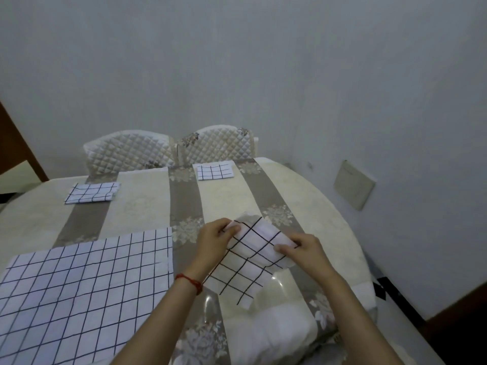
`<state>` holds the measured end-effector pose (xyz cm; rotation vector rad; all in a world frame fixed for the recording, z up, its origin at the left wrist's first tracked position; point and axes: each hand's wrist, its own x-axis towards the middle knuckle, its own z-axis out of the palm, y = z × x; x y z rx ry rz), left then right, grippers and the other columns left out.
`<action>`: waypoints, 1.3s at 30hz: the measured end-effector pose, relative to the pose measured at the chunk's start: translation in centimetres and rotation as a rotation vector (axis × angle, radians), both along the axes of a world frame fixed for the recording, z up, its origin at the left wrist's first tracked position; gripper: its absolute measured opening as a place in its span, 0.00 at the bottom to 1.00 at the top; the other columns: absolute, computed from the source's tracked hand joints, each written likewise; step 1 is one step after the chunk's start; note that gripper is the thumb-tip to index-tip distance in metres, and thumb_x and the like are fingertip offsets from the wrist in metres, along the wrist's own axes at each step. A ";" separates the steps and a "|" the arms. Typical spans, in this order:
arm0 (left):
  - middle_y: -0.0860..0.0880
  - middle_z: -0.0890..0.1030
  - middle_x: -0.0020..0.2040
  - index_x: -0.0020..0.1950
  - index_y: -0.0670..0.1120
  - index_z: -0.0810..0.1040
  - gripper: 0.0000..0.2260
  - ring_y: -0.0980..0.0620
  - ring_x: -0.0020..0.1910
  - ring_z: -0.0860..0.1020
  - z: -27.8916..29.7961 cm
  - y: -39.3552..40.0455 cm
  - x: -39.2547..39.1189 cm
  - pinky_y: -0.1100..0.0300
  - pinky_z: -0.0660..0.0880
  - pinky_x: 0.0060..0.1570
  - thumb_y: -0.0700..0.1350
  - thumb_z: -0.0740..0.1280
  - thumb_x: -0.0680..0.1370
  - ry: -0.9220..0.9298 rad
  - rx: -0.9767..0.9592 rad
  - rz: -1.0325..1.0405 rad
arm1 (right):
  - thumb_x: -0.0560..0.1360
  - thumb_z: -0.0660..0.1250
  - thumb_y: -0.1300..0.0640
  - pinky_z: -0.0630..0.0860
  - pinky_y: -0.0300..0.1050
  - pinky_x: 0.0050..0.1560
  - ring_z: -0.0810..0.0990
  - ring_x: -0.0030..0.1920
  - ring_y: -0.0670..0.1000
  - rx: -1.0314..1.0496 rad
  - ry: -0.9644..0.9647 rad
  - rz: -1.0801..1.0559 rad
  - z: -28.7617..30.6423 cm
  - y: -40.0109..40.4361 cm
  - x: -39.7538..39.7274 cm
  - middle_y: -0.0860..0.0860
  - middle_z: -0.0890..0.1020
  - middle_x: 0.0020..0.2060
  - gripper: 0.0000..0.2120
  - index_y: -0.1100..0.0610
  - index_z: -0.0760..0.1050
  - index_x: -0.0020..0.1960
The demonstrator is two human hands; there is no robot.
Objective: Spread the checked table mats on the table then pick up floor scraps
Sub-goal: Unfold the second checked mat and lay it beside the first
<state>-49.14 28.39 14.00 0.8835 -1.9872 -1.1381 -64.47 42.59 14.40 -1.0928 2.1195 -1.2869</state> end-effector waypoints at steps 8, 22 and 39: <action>0.44 0.68 0.31 0.36 0.33 0.73 0.13 0.52 0.33 0.67 1.6 -1.6 0.4 0.59 0.63 0.37 0.41 0.66 0.76 0.146 0.198 0.084 | 0.71 0.69 0.69 0.76 0.31 0.33 0.80 0.30 0.40 -0.190 -0.332 -0.075 -0.1 -0.2 -0.5 0.44 0.82 0.25 0.07 0.59 0.79 0.37; 0.51 0.79 0.50 0.51 0.47 0.78 0.07 0.53 0.48 0.78 1.2 3.9 -2.7 0.70 0.71 0.42 0.46 0.68 0.74 0.109 0.141 0.077 | 0.73 0.68 0.62 0.71 0.44 0.36 0.74 0.35 0.52 -0.297 -0.223 -0.137 2.0 -4.3 2.3 0.68 0.78 0.33 0.10 0.70 0.79 0.41; 0.44 0.73 0.30 0.33 0.44 0.76 0.11 0.51 0.32 0.70 1.5 1.4 -1.9 0.60 0.68 0.35 0.42 0.65 0.76 0.218 0.378 0.101 | 0.79 0.59 0.62 0.79 0.40 0.35 0.79 0.33 0.48 -0.295 -0.288 -0.117 2.0 -4.9 2.4 0.54 0.81 0.29 0.15 0.66 0.77 0.37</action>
